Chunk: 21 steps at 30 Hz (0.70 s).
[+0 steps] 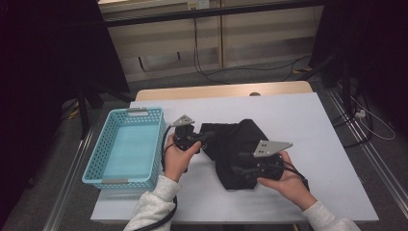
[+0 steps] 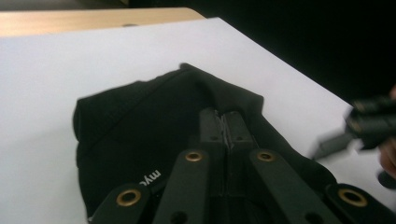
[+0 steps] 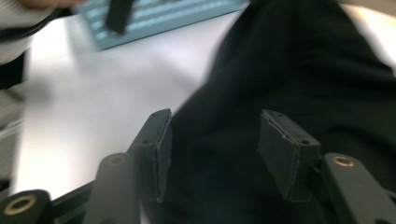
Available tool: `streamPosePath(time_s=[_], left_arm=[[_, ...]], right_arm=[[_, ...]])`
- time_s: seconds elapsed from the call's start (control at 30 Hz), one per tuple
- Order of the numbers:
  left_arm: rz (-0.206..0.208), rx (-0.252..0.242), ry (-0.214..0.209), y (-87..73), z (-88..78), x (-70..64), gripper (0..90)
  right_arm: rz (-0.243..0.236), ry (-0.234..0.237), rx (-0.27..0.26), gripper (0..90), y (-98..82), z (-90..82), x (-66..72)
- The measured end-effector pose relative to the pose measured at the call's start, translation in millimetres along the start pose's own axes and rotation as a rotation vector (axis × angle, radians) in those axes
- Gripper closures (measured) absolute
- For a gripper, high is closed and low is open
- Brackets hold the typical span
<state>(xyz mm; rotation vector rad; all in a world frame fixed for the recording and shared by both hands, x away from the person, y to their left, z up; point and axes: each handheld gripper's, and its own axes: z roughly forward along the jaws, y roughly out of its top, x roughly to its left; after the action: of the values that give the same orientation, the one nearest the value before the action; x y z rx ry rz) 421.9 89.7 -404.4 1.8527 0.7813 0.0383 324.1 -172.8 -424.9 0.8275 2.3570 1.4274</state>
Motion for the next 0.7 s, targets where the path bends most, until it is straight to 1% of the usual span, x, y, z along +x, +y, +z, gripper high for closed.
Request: streamPosePath(time_s=[0.03, 0.1, 0.17, 0.23, 0.3, 0.33, 0.4, 0.43, 0.5, 0.53, 0.57, 0.6, 0.63, 0.67, 0.7], left_arm=[[-0.007, -0.002, -0.007, -0.9, 1.1, -1.3, 88.8], [-0.013, -0.005, -0.025, -1.5, 2.7, -4.5, 88.8], [-0.007, -0.003, -0.042, -1.0, 4.2, -9.0, 88.7], [-0.001, -0.005, -0.060, -0.9, 5.8, -13.0, 88.7], [-0.001, -0.008, -0.071, -0.2, 6.5, -15.1, 88.6], [-0.003, -0.014, -0.076, -0.2, 7.1, -15.9, 88.6], [0.005, -0.021, -0.081, -0.5, 7.7, -18.0, 88.6], [0.009, -0.015, -0.080, -0.8, 8.0, -18.8, 88.5], [0.010, -0.018, -0.081, -1.2, 8.4, -20.2, 88.5], [0.011, -0.016, -0.082, -1.1, 8.3, -20.9, 88.5], [0.010, -0.018, -0.087, -1.1, 8.4, -21.7, 88.5], [0.015, -0.018, -0.089, -0.9, 8.8, -22.8, 88.4], [0.017, -0.019, -0.094, -0.8, 9.4, -23.5, 88.3], [0.020, -0.020, -0.093, -0.8, 9.5, -23.9, 87.9], [0.022, -0.019, -0.092, -0.8, 9.5, -24.0, 87.9]], right_arm=[[0.008, -0.027, -0.009, 41.7, 1.0, -0.6, -3.8], [0.020, -0.051, -0.020, 41.4, 2.0, 1.9, -9.7], [0.024, -0.085, -0.011, 42.1, 2.9, 7.6, -12.2], [0.036, -0.095, -0.018, 42.3, 4.9, 13.3, -13.2], [0.027, -0.112, -0.015, 43.1, 7.6, 18.5, -15.3], [0.028, -0.115, -0.012, 43.8, 8.5, 21.2, -17.1], [0.073, -0.083, -0.033, 48.8, 9.6, 27.3, -21.4], [0.082, -0.078, -0.036, 49.2, 10.5, 30.8, -22.0], [0.087, -0.053, -0.041, 54.6, 12.3, 37.5, -21.2], [0.109, -0.031, -0.051, 58.6, 13.1, 39.9, -20.7], [0.135, -0.013, -0.059, 66.9, 13.9, 41.4, -20.1], [0.141, -0.024, -0.060, 72.8, 14.9, 41.9, -19.7], [0.141, -0.032, -0.071, 81.2, 15.9, 42.0, -20.1], [0.147, -0.041, -0.083, 87.3, 17.4, 41.0, -23.4], [0.147, -0.041, -0.083, 87.3, 17.4, 41.0, -23.4]])
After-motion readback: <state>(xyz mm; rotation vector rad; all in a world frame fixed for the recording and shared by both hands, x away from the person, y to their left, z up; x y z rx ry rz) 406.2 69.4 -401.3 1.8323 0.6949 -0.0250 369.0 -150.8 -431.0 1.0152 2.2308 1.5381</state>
